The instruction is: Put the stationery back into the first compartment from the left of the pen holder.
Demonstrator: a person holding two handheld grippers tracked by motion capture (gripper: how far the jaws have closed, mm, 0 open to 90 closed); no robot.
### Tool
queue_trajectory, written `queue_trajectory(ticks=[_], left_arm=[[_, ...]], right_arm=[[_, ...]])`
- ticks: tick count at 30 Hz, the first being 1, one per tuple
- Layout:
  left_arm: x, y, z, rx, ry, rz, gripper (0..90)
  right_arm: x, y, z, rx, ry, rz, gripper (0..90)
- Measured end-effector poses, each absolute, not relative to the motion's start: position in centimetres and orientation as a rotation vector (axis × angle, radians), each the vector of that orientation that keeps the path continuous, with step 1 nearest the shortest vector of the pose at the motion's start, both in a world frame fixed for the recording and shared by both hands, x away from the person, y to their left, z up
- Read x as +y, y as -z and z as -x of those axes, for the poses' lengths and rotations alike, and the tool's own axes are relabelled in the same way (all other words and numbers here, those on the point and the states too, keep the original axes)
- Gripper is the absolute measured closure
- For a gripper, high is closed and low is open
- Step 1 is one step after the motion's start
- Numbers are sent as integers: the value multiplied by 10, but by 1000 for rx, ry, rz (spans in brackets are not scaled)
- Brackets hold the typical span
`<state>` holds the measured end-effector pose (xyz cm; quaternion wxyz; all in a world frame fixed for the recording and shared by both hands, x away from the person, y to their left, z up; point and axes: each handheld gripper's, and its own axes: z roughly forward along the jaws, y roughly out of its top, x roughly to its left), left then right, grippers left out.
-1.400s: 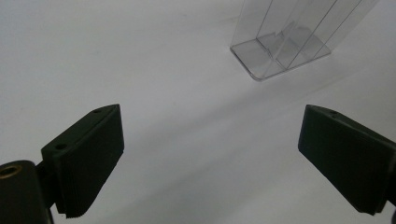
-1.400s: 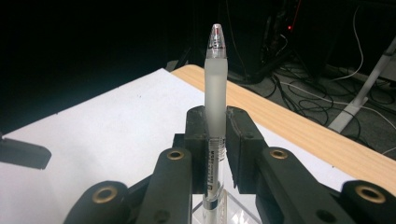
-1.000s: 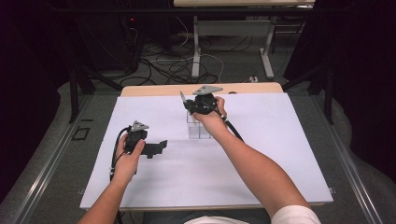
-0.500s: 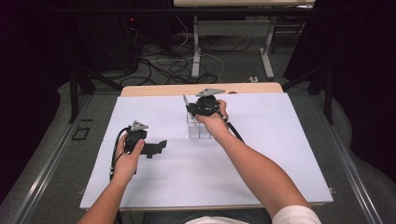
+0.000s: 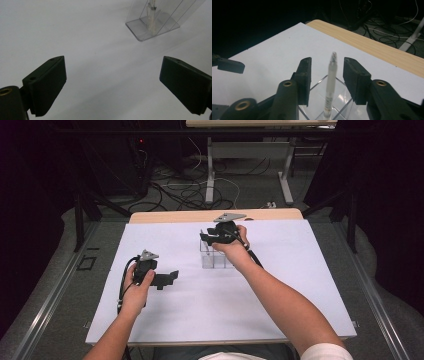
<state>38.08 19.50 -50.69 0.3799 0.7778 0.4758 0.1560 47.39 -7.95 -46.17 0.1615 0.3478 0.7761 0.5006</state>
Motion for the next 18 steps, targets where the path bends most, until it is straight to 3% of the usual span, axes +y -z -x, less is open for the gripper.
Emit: queue_trajectory(ticks=[14, 18], left_arm=[[198, 507, -381, 1217, -404, -1979, 71], [198, 507, -381, 1215, -404, -1976, 71]], right_arm=[[-93, 453, -462, 2236, -1400, -970, 374], [-104, 452, -455, 2232, -1351, -980, 269]])
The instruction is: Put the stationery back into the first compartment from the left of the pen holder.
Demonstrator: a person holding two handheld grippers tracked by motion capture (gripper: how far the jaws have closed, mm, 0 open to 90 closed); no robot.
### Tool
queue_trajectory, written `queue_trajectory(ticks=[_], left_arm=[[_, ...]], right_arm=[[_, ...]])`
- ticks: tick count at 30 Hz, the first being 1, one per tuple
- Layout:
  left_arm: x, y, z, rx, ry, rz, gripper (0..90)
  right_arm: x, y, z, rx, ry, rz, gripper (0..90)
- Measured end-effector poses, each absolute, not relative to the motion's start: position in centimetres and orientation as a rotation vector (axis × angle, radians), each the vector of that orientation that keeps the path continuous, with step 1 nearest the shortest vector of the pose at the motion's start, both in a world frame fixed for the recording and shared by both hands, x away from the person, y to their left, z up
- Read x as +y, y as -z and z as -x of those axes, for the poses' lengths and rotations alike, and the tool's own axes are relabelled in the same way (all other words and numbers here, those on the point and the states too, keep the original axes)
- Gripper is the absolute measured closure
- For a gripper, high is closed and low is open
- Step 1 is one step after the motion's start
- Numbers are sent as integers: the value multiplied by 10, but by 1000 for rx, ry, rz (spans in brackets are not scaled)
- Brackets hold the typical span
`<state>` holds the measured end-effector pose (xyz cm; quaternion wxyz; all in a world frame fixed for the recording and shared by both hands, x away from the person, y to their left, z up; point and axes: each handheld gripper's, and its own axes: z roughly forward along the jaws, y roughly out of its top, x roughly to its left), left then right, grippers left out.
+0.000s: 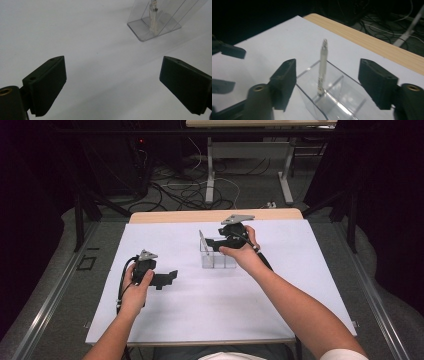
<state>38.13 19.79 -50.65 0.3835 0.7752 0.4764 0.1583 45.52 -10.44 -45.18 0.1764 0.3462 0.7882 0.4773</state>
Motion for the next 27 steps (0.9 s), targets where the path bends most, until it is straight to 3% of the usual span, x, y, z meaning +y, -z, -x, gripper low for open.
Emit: queue_trajectory(ticks=[4, 8, 16, 27], left_arm=[[198, 507, -381, 1225, -399, -1969, 71], [198, 507, -381, 1223, -404, -1973, 71], [200, 507, -381, 1237, -402, -1965, 71], [202, 507, -383, 1242, -408, -1967, 71]], right_arm=[[-119, 453, -445, 2251, -1295, -991, 153], [-139, 456, -434, 2243, -1277, -996, 138], [-182, 463, -414, 2187, -1262, -1094, 0], [-230, 481, -389, 2130, -1204, -1212, 0]])
